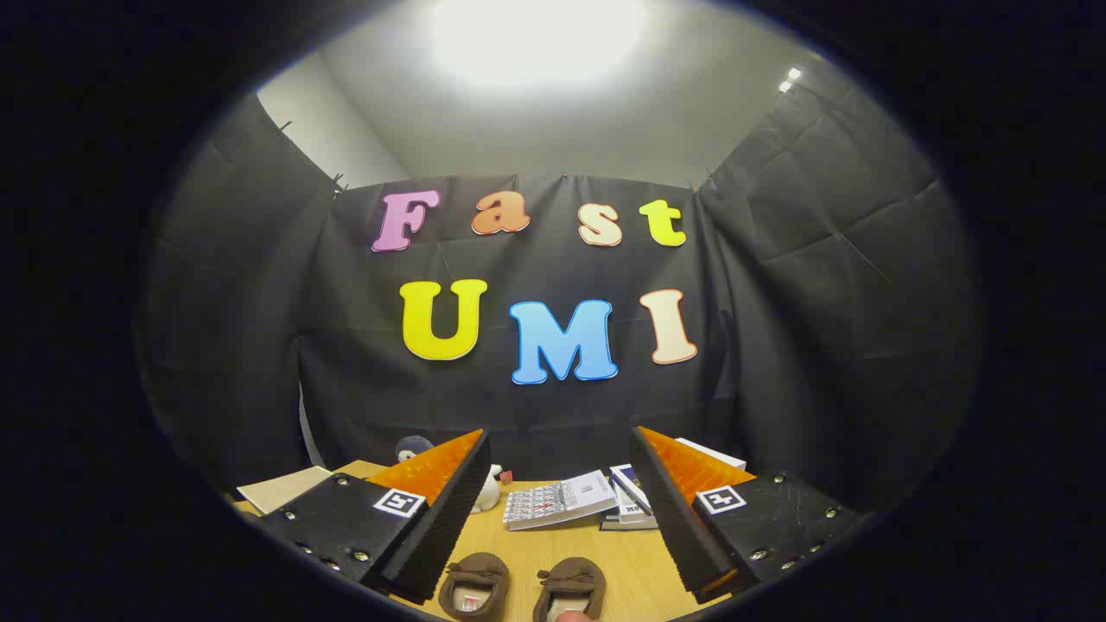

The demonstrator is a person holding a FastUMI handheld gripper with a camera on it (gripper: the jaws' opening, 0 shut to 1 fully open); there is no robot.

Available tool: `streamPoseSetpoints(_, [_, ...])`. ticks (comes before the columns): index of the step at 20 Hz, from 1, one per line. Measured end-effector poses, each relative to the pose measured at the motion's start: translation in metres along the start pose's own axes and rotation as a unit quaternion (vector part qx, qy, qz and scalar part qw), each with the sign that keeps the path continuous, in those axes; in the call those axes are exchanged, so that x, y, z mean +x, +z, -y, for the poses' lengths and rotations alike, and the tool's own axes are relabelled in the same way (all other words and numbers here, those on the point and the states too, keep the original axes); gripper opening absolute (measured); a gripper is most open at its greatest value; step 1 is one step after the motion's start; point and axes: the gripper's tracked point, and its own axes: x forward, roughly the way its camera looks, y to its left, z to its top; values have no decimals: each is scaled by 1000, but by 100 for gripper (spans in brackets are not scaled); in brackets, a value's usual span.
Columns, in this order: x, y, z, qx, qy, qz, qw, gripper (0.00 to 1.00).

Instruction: Open the storage box then place both shoes into the box .Put the left shoe in first, then the right shoe, with the right side of both shoes facing outward in a uniform manner.

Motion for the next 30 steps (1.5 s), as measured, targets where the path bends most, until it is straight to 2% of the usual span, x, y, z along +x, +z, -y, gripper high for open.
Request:
streamPoseSetpoints(4, [6, 6, 2, -10, -8, 4, 1000, 99])
streamPoseSetpoints(11, [8, 15, -15, -32, 11, 14, 999, 99])
streamPoseSetpoints(15, [4, 15, -10, -59, -3, 18, 998, 99])
streamPoseSetpoints(20, [4, 5, -7, -46, -16, 0, 999, 99])
streamPoseSetpoints(26, [5, -13, -25, -23, 3, -19, 1000, 99])
streamPoseSetpoints(30, [8, -42, -50, 17, 23, -52, 998, 99])
